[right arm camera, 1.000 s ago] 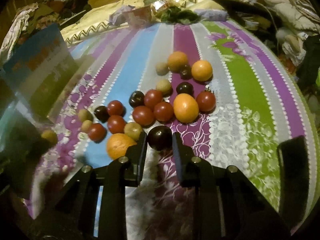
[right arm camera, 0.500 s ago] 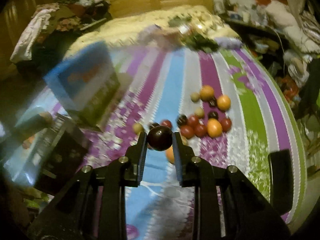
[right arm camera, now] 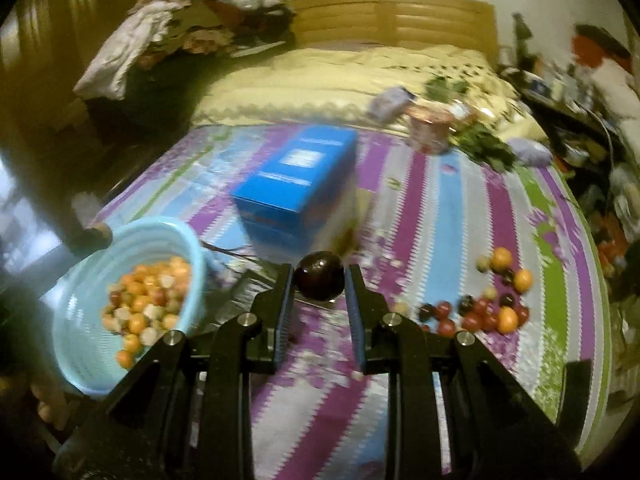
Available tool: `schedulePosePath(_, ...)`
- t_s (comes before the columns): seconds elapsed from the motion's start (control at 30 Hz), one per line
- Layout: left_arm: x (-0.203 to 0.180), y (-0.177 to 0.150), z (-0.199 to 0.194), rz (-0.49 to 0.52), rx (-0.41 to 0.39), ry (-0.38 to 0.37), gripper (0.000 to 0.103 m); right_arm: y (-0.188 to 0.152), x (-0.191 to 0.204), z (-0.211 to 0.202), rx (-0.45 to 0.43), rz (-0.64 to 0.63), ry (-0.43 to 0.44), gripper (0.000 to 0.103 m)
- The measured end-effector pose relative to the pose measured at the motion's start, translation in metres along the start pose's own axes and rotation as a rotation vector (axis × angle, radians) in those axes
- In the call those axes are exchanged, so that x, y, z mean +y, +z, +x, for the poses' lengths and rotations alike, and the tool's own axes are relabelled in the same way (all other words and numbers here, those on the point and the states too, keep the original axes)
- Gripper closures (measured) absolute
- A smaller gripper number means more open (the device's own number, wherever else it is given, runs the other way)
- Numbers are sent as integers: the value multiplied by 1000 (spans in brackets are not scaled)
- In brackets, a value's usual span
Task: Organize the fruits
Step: 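Carry the plum in the right tool while the left tool carries the tan fruit to the blue basket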
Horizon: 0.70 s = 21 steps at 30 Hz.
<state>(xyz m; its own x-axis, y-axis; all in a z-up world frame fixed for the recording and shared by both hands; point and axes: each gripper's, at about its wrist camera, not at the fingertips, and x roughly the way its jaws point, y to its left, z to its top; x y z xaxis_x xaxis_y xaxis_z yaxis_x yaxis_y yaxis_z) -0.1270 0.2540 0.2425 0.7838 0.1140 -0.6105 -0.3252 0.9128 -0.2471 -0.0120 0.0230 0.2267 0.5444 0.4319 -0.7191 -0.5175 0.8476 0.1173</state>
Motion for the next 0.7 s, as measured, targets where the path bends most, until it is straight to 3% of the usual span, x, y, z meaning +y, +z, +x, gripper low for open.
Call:
schedulePosePath(0.4,86,10,-26,-78,-1,116,83,23,107,21,40,-128,136,77)
schedulePosePath(0.7,139,6,-27,-124,62,158,83,25,162,48,127,-179,205,77)
